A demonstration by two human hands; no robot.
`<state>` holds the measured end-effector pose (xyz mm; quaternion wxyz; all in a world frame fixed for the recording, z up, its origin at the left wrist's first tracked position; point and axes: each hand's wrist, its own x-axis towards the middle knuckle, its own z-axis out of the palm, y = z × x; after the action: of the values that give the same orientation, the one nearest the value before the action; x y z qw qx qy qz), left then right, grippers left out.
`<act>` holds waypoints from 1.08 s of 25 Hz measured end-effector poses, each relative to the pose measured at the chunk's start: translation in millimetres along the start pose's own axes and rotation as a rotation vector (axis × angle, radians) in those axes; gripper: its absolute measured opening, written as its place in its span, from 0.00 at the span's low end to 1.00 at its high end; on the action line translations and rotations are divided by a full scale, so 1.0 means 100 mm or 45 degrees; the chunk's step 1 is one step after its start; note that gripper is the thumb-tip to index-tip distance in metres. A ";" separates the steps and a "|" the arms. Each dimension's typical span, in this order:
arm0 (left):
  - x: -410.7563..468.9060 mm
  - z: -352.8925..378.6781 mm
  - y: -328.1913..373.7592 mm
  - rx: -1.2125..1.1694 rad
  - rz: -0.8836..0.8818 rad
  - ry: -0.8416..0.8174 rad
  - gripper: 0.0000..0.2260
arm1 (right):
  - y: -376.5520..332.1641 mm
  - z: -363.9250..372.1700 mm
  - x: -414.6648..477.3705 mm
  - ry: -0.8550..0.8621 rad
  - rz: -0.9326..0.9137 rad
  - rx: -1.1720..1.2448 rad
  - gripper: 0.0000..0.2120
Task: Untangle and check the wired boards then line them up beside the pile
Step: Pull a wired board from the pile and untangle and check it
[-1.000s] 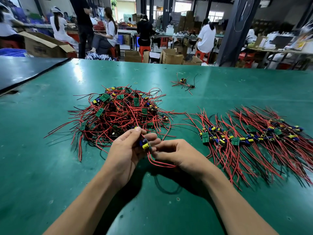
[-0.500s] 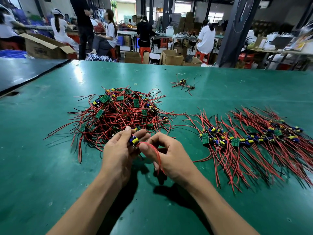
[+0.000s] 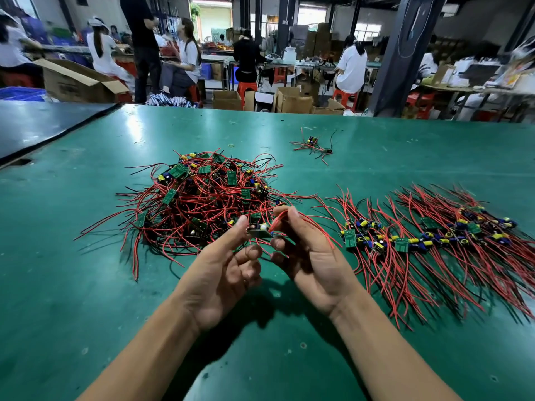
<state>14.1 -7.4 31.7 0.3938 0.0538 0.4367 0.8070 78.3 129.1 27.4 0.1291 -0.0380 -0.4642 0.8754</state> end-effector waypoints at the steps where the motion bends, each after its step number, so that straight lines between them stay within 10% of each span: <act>1: -0.01 0.01 -0.01 0.002 0.011 -0.011 0.08 | -0.01 0.00 0.00 0.013 0.038 0.033 0.09; 11: -0.01 0.00 -0.09 0.562 0.657 0.065 0.12 | 0.11 0.04 0.05 0.144 0.124 -0.233 0.14; 19: 0.03 -0.03 -0.05 0.212 0.157 -0.158 0.15 | -0.07 -0.06 0.00 -0.006 0.145 -0.197 0.09; 27: 0.01 -0.03 -0.11 0.266 0.124 -0.156 0.17 | -0.06 -0.10 0.00 -0.047 0.207 -0.278 0.13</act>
<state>18.1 -5.1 21.8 0.3722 0.1650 0.4904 0.7705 81.8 140.3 26.6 0.0443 -0.0732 -0.5542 0.8279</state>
